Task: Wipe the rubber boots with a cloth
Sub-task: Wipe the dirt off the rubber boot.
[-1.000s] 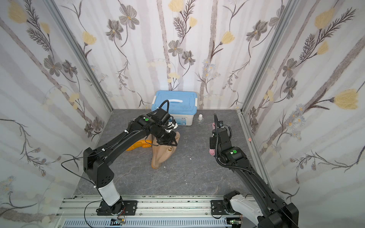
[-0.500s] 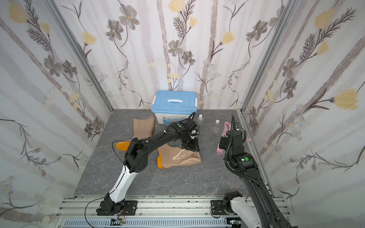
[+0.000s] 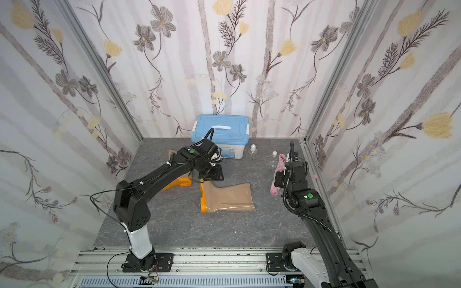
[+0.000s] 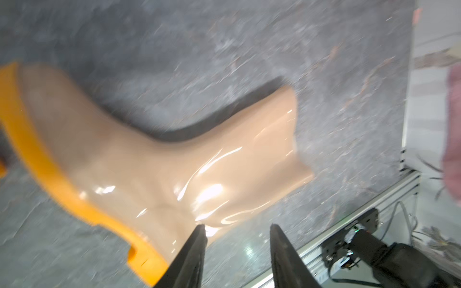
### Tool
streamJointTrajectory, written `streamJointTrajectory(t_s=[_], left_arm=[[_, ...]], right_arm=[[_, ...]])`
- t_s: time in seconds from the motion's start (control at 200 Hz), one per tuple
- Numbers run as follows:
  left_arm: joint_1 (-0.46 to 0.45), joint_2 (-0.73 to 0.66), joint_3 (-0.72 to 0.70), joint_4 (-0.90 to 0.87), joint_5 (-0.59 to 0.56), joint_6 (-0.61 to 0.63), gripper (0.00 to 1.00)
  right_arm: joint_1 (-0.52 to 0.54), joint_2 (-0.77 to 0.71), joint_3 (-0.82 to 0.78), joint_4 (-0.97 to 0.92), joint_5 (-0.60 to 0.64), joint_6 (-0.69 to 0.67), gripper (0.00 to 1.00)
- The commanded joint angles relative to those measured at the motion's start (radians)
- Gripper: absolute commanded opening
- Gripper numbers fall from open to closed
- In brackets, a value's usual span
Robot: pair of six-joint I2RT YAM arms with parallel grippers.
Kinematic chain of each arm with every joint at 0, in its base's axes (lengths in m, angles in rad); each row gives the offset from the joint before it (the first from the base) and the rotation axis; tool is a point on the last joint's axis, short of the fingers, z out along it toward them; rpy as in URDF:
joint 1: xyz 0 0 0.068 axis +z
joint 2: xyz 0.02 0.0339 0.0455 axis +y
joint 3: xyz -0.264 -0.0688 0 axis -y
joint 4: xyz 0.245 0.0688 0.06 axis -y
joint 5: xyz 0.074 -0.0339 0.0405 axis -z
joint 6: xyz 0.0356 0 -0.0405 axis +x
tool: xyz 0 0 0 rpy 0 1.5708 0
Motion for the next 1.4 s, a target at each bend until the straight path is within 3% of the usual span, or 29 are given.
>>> streamJointTrajectory(t_s=[0.0, 0.35, 0.839, 1.054, 1.394], left_arm=[[0.023, -0.123, -0.216, 0.169, -0.02, -0.057, 0.46], [0.093, -0.203, -0.396, 0.27, -0.01, -0.06, 0.46], [0.131, -0.163, -0.482, 0.326, 0.014, -0.034, 0.46], [0.148, -0.169, -0.528, 0.352, 0.028, -0.04, 0.41], [0.156, -0.177, -0.557, 0.377, 0.048, -0.046, 0.38]], right_arm=[[0.022, 0.043, 0.039, 0.025, -0.043, 0.009, 0.0], [0.242, 0.296, 0.23, 0.035, 0.028, 0.017, 0.0], [0.36, 0.545, 0.425, 0.035, 0.0, 0.022, 0.0], [0.404, 0.692, 0.519, 0.049, -0.083, 0.034, 0.0], [0.475, 0.887, 0.608, 0.127, -0.325, 0.147, 0.0]])
